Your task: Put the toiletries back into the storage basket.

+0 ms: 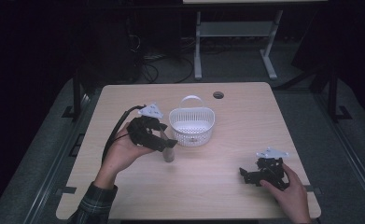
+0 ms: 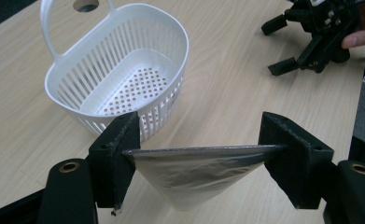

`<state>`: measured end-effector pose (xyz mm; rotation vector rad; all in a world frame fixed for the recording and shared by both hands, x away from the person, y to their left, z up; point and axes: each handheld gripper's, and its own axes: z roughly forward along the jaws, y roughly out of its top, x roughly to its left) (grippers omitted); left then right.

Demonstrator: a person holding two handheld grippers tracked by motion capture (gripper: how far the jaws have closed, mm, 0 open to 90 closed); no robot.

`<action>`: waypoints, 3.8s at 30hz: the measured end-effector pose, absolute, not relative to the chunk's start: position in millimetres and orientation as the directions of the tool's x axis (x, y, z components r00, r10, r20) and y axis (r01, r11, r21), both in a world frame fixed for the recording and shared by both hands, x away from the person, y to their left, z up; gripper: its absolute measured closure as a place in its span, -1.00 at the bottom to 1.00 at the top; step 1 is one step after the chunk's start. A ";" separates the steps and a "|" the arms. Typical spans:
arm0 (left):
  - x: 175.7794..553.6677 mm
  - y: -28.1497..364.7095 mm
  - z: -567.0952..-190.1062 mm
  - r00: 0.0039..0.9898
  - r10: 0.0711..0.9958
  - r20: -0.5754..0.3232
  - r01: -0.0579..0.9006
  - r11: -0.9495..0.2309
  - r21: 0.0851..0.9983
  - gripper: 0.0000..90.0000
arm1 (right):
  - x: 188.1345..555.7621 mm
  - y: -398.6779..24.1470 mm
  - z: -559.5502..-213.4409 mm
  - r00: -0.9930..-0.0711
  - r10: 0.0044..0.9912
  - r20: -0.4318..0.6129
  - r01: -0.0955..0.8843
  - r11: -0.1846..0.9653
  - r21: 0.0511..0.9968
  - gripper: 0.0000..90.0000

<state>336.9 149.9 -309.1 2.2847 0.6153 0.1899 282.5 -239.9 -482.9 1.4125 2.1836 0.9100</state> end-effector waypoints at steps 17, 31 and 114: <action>347.8 149.0 -293.5 0.866 0.498 -0.047 0.372 -0.579 0.726 -0.35 | 282.5 -239.9 -482.8 -0.419 0.907 0.027 0.658 0.283 0.697 -1.00; 357.9 147.0 -277.9 0.864 0.503 -0.040 0.364 -0.565 0.740 -0.35 | 282.4 -239.8 -482.8 -0.419 0.908 0.028 0.659 0.283 0.697 -1.00; 427.3 102.0 -297.2 0.841 0.541 0.011 0.356 -0.567 0.743 -0.35 | 282.5 -239.8 -482.8 -0.419 0.907 0.029 0.659 0.282 0.697 -1.00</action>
